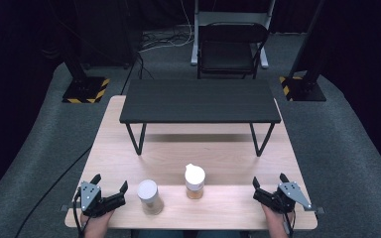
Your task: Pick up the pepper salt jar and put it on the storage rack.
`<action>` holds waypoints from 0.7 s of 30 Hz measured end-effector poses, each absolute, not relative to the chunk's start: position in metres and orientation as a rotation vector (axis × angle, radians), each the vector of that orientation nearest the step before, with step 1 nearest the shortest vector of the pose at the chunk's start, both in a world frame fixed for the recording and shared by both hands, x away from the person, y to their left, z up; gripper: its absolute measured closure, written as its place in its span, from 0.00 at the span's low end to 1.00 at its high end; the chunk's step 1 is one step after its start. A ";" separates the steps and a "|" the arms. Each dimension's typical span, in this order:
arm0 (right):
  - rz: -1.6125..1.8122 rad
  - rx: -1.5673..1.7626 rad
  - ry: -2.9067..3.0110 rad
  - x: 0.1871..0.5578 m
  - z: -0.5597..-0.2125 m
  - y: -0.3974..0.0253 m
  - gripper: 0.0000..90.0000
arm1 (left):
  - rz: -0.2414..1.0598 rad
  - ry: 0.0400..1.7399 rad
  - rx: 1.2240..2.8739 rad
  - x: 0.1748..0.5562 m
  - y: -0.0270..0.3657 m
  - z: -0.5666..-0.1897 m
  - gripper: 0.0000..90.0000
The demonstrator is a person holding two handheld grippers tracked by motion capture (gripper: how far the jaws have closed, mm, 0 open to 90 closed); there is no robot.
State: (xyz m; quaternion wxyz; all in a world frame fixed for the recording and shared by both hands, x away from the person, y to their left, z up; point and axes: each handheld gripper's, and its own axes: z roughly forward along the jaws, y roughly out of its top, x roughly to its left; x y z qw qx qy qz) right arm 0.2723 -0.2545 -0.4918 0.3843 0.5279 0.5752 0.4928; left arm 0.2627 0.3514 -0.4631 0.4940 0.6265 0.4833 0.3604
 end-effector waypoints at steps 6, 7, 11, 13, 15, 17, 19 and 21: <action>1.258 1.346 1.466 0.272 -0.492 -0.255 0.00 | 0.860 1.148 1.506 0.257 0.356 -0.455 0.00; 1.258 1.346 1.467 0.272 -0.492 -0.255 0.00 | 0.858 1.142 1.509 0.256 0.357 -0.453 0.00; 1.260 1.348 1.465 0.272 -0.492 -0.255 0.00 | 0.851 1.116 1.519 0.253 0.360 -0.449 0.00; 1.261 1.348 1.468 0.273 -0.492 -0.256 0.00 | 0.843 1.101 1.527 0.252 0.361 -0.446 0.00; 1.263 1.347 1.470 0.273 -0.492 -0.256 0.00 | 0.837 1.092 1.539 0.251 0.362 -0.443 0.00; 1.268 1.348 1.469 0.273 -0.492 -0.257 0.00 | 0.830 1.081 1.537 0.250 0.363 -0.442 0.00; 1.269 1.351 1.468 0.273 -0.492 -0.257 0.00 | 0.819 1.069 1.537 0.248 0.364 -0.441 0.00; 1.264 1.349 1.469 0.273 -0.492 -0.256 0.00 | 0.822 1.055 1.545 0.247 0.364 -0.441 0.00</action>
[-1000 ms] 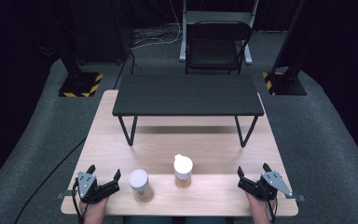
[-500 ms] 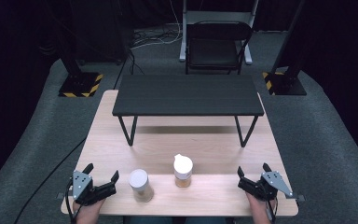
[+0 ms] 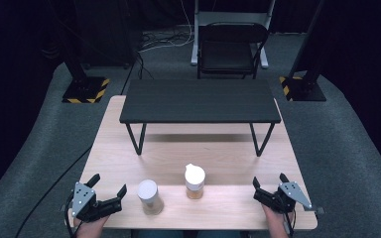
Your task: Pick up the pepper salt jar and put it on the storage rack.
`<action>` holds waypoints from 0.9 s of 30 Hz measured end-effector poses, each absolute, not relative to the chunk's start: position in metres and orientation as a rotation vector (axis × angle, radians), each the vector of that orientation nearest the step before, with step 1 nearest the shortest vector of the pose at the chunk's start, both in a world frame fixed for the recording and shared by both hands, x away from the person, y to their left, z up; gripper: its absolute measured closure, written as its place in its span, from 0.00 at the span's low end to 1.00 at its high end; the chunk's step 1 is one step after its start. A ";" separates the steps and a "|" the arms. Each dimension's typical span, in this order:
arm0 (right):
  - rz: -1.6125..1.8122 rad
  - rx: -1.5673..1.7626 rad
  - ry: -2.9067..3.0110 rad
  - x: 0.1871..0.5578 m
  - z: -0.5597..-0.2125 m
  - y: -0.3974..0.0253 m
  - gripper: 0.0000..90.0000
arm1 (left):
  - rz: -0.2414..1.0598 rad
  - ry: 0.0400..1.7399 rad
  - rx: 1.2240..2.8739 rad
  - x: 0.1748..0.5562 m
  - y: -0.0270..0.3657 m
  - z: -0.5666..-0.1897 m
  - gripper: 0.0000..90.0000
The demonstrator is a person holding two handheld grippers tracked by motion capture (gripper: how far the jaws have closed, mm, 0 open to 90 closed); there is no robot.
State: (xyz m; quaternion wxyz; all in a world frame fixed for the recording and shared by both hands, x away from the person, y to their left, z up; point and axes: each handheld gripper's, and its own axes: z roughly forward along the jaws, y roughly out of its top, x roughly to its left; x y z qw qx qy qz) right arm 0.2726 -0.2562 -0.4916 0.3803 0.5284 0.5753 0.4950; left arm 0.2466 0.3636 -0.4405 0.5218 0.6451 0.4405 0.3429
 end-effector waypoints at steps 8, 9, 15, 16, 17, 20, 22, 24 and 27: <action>1.261 1.348 1.468 0.272 -0.492 -0.255 0.00 | 0.788 1.032 1.548 0.241 0.368 -0.439 0.00; 1.261 1.347 1.470 0.273 -0.492 -0.256 0.00 | 0.788 1.029 1.548 0.240 0.368 -0.439 0.00; 1.266 1.351 1.468 0.273 -0.492 -0.256 0.00 | 0.782 0.997 1.563 0.235 0.368 -0.436 0.00; 1.266 1.350 1.469 0.273 -0.492 -0.257 0.00 | 0.790 0.988 1.578 0.235 0.367 -0.435 0.00; 1.266 1.348 1.470 0.273 -0.492 -0.257 0.00 | 0.796 0.981 1.587 0.234 0.367 -0.434 0.00; 1.268 1.346 1.468 0.272 -0.492 -0.257 0.00 | 0.777 0.971 1.583 0.231 0.368 -0.432 0.00; 1.268 1.346 1.468 0.272 -0.492 -0.257 0.00 | 0.766 0.963 1.584 0.230 0.369 -0.431 0.00; 1.269 1.347 1.468 0.272 -0.492 -0.257 0.00 | 0.759 0.953 1.586 0.228 0.368 -0.430 0.00; 1.269 1.347 1.467 0.272 -0.492 -0.257 0.00 | 0.742 0.938 1.587 0.227 0.368 -0.429 0.00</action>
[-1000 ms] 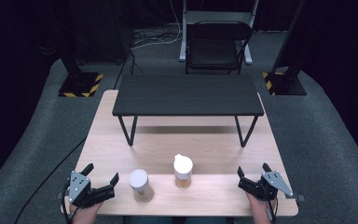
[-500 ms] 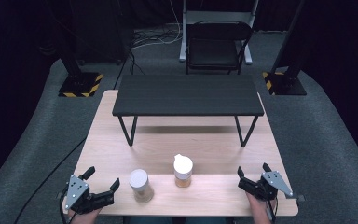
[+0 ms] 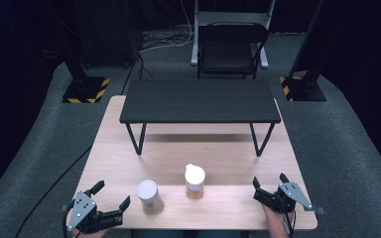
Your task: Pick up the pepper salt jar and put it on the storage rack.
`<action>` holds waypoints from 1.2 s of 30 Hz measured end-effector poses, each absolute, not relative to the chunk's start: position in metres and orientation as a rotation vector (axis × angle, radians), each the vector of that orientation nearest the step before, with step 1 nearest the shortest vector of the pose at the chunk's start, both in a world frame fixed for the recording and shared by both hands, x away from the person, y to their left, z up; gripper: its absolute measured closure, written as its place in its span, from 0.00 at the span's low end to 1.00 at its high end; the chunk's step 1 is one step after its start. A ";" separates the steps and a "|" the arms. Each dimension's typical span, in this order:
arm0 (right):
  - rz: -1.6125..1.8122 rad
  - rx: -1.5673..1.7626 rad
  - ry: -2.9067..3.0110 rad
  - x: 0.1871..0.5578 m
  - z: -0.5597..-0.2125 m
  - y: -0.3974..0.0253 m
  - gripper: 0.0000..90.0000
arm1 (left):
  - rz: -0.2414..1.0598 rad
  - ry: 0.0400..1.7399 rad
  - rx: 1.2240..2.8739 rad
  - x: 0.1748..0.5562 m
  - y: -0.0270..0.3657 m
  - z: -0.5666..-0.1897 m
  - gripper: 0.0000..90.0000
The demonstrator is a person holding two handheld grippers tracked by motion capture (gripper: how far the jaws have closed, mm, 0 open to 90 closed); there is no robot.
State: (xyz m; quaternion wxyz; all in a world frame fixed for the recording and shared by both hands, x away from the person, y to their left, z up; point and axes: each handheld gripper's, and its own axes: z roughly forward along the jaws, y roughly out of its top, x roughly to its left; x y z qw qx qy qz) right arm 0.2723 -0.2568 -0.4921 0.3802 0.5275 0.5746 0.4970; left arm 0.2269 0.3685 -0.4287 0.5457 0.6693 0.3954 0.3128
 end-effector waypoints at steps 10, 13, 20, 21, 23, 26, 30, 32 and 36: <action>1.266 1.345 1.468 0.272 -0.492 -0.256 0.00 | 0.717 0.893 1.601 0.223 0.366 -0.426 0.00; 1.266 1.344 1.467 0.272 -0.492 -0.256 0.00 | 0.707 0.886 1.600 0.222 0.365 -0.425 0.00; 1.269 1.344 1.469 0.272 -0.492 -0.257 0.00 | 0.691 0.868 1.618 0.222 0.362 -0.424 0.00; 1.268 1.344 1.472 0.273 -0.492 -0.257 0.00 | 0.687 0.866 1.622 0.223 0.362 -0.424 0.00; 1.266 1.344 1.477 0.273 -0.491 -0.257 0.00 | 0.674 0.862 1.621 0.225 0.363 -0.424 0.00; 1.264 1.343 1.478 0.273 -0.491 -0.257 0.00 | 0.662 0.860 1.627 0.227 0.363 -0.423 0.00; 1.265 1.343 1.476 0.273 -0.491 -0.257 0.00 | 0.655 0.856 1.637 0.229 0.362 -0.423 0.00; 1.264 1.343 1.477 0.273 -0.491 -0.257 0.00 | 0.652 0.856 1.642 0.230 0.359 -0.422 0.00; 1.267 1.345 1.477 0.273 -0.491 -0.257 0.00 | 0.647 0.842 1.655 0.232 0.353 -0.422 0.00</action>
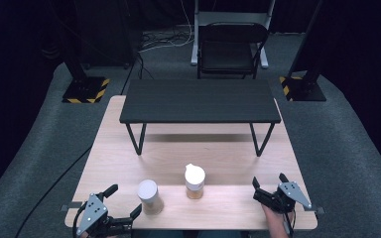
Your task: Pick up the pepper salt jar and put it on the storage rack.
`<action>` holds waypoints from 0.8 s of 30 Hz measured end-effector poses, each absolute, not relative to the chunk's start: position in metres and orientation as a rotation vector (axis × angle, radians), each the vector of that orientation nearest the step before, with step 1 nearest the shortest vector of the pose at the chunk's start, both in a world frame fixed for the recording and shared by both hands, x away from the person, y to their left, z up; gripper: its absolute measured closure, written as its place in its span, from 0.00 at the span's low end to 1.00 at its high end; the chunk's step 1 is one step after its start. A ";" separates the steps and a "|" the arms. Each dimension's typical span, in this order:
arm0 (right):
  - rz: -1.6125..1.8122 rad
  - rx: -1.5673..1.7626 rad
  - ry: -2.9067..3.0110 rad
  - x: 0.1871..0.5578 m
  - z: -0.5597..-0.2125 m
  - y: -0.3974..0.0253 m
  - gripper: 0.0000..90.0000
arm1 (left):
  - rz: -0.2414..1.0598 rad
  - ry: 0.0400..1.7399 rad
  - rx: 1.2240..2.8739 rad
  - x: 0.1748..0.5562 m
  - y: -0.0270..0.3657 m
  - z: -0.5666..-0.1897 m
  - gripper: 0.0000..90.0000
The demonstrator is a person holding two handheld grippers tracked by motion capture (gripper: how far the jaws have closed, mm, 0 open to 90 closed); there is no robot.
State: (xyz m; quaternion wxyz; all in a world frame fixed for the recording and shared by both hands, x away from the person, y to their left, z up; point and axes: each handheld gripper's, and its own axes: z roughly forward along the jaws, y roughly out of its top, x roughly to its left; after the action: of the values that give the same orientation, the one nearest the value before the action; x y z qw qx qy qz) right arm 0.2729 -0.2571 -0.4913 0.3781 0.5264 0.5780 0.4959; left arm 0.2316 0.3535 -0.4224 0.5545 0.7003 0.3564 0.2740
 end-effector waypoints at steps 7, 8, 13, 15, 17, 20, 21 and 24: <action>1.271 1.345 1.478 0.273 -0.491 -0.258 0.00 | 0.635 0.837 1.668 0.237 0.345 -0.423 0.00; 1.271 1.345 1.480 0.273 -0.491 -0.258 0.00 | 0.630 0.837 1.671 0.239 0.344 -0.423 0.00; 1.272 1.345 1.478 0.273 -0.491 -0.258 0.00 | 0.617 0.838 1.678 0.243 0.340 -0.424 0.00; 1.273 1.348 1.476 0.273 -0.491 -0.258 0.00 | 0.610 0.840 1.685 0.246 0.338 -0.424 0.00; 1.274 1.348 1.478 0.273 -0.491 -0.258 0.00 | 0.603 0.845 1.689 0.248 0.336 -0.424 0.00; 1.275 1.349 1.479 0.273 -0.491 -0.259 0.00 | 0.585 0.851 1.686 0.252 0.334 -0.425 0.00; 1.276 1.350 1.479 0.273 -0.491 -0.259 0.00 | 0.580 0.852 1.688 0.254 0.334 -0.425 0.00; 1.279 1.353 1.481 0.273 -0.491 -0.260 0.00 | 0.573 0.854 1.707 0.258 0.329 -0.425 0.00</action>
State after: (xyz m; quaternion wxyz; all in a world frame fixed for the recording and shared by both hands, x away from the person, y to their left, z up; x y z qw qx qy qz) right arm 0.2735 -0.2596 -0.4909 0.3720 0.5278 0.5780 0.4991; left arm 0.2583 0.3291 -0.4249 0.5432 0.7192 0.3596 0.2415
